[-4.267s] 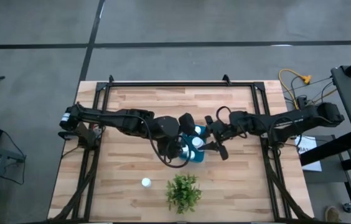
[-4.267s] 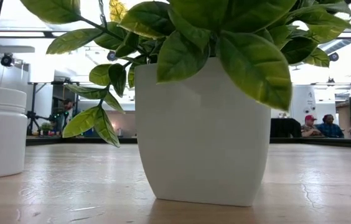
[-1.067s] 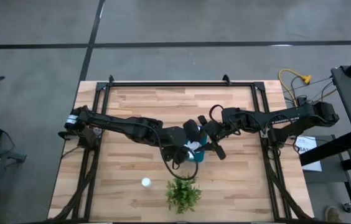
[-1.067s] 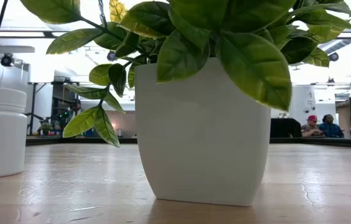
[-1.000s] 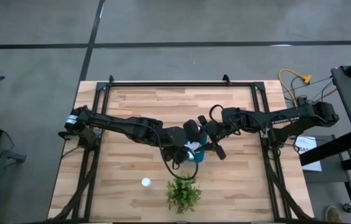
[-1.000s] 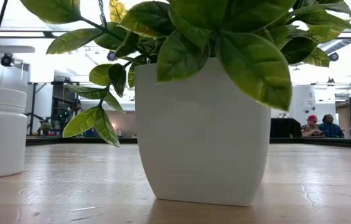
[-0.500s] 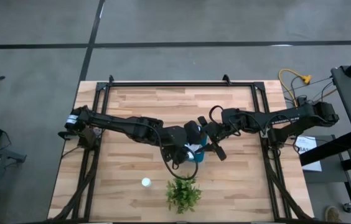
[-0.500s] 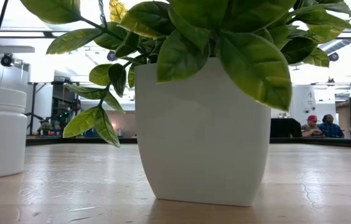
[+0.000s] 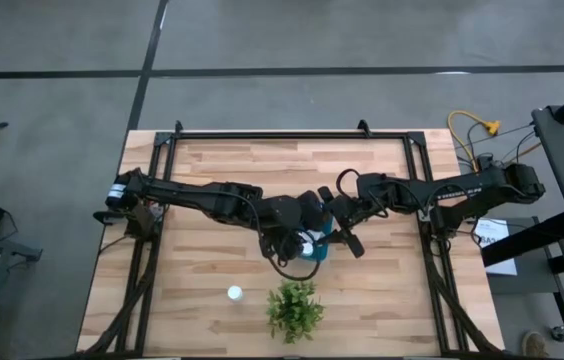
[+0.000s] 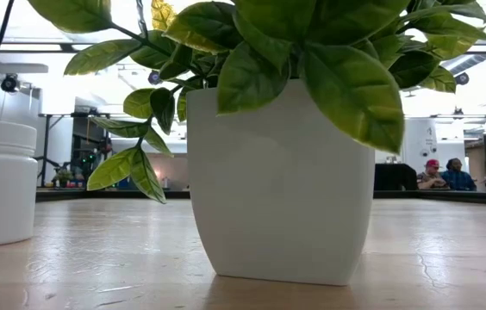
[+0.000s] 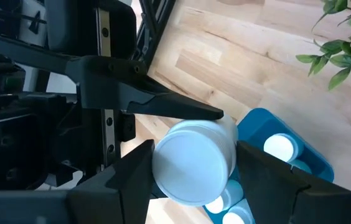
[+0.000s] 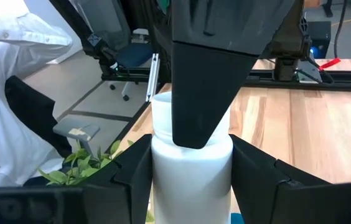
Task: Pick and place pill bottles into a basket
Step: Put the white pill bottle into the blue bin
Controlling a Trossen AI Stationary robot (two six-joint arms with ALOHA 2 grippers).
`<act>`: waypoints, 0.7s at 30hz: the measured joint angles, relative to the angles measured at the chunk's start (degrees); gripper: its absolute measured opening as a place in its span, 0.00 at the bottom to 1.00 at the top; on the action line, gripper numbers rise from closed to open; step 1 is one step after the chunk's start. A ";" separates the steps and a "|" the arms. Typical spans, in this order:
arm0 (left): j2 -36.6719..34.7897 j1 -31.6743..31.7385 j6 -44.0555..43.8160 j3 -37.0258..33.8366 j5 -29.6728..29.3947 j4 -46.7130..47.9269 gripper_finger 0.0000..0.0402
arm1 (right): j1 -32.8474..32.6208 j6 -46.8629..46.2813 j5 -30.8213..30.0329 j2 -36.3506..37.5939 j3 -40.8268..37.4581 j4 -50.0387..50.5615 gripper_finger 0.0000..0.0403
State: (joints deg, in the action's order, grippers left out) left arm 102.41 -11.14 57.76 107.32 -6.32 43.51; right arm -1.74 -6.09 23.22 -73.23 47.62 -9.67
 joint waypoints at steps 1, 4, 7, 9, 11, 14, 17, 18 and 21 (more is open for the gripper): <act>0.00 0.00 -0.22 0.14 0.04 0.06 0.49 | -0.02 0.04 0.00 0.00 0.00 0.02 0.41; 0.02 0.09 -0.40 0.52 0.08 0.43 0.49 | -0.01 0.05 -0.01 0.02 0.02 -0.27 0.41; 0.02 0.15 -0.38 0.53 0.01 0.43 0.49 | 0.00 0.05 -0.02 0.02 0.02 -0.12 0.41; 0.02 0.07 -0.38 0.53 -0.49 0.28 0.49 | 0.00 0.05 -0.04 0.02 0.02 -0.14 0.41; -0.04 -0.25 -0.38 0.53 -1.61 0.03 0.49 | 0.00 0.24 -0.03 0.09 0.02 -0.11 0.41; -0.11 -0.54 -0.21 0.86 -3.30 -0.04 0.49 | 0.00 0.35 -0.04 0.11 0.04 -0.29 0.41; -0.31 -0.70 -0.48 0.99 -4.39 -0.07 0.49 | 0.02 0.35 -0.04 0.13 0.11 -0.44 0.41; -0.33 -0.79 -0.48 0.99 -4.46 -0.04 0.49 | 0.02 0.35 -0.04 0.13 0.11 -0.42 0.41; -0.35 -1.09 -0.46 0.99 -4.68 0.00 0.49 | 0.02 0.31 -0.04 0.11 0.11 -0.39 0.41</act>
State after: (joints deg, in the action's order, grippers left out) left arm 102.06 -12.23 57.30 108.31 -11.01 43.51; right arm -1.72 -5.78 23.18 -73.12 47.72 -10.07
